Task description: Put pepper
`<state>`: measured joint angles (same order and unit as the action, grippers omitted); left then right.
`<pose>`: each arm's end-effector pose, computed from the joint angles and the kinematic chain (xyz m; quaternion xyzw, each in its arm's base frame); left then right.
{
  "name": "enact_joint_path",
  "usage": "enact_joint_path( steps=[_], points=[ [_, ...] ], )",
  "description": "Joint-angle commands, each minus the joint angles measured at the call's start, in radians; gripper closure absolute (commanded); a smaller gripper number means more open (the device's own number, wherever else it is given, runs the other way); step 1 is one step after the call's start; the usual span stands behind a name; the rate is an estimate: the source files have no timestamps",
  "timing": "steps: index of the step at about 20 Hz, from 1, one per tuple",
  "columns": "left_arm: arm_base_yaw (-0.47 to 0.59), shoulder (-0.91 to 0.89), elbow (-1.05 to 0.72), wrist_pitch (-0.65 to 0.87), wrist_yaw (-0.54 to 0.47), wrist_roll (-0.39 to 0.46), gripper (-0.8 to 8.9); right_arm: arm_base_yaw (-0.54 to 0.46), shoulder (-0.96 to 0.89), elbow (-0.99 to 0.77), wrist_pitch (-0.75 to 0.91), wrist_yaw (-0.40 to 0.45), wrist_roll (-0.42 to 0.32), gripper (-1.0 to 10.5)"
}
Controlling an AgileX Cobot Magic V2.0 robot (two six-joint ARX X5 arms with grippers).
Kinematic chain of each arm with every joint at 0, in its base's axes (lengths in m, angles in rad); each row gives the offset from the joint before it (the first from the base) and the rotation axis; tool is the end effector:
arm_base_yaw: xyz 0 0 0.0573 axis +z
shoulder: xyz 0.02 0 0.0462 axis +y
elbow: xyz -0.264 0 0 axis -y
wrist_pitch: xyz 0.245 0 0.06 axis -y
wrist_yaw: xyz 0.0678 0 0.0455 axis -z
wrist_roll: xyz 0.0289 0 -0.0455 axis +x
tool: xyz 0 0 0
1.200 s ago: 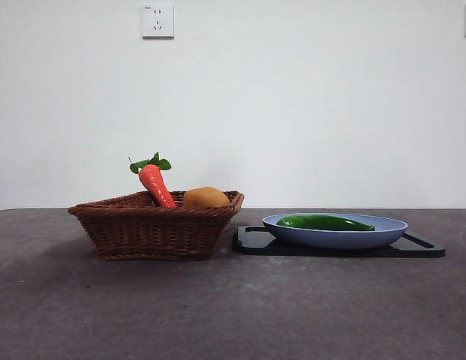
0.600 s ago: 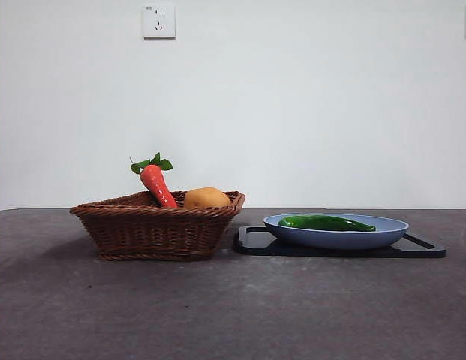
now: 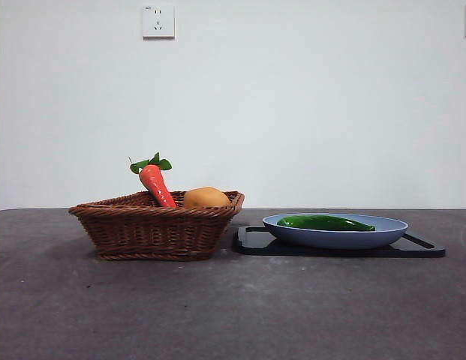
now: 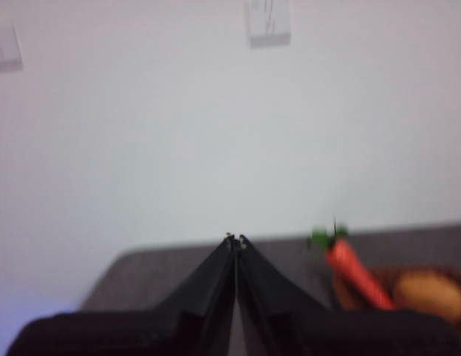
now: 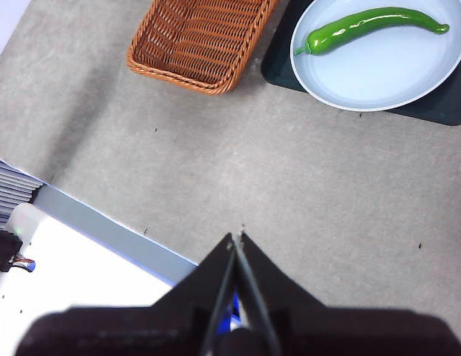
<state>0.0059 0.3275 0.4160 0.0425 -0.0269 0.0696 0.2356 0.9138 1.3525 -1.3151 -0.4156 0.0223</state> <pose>0.1046 0.0014 0.2825 0.0340 -0.0648 0.0186 0.9971 0.1095 0.0383 0.3985 0.0477 0.4258 0.2849 0.8575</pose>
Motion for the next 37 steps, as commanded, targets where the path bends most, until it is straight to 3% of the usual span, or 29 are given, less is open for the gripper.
enact_joint_path(
  steps=[1,12,22,37],
  points=[
    [0.005,-0.074,-0.098,0.017,0.003,-0.019,8.05,0.002,0.007,0.018,0.005,0.002,0.006,9.4],
    [0.010,-0.284,-0.402,0.015,0.002,-0.048,8.05,0.002,0.007,0.018,0.006,0.002,0.006,9.4],
    [0.009,-0.326,-0.409,-0.224,0.005,-0.056,8.05,0.002,0.007,0.018,0.006,0.002,0.006,9.4],
    [0.008,-0.323,-0.409,-0.207,0.007,-0.074,8.05,0.002,0.007,0.018,0.005,0.002,0.006,9.4]
  ],
)
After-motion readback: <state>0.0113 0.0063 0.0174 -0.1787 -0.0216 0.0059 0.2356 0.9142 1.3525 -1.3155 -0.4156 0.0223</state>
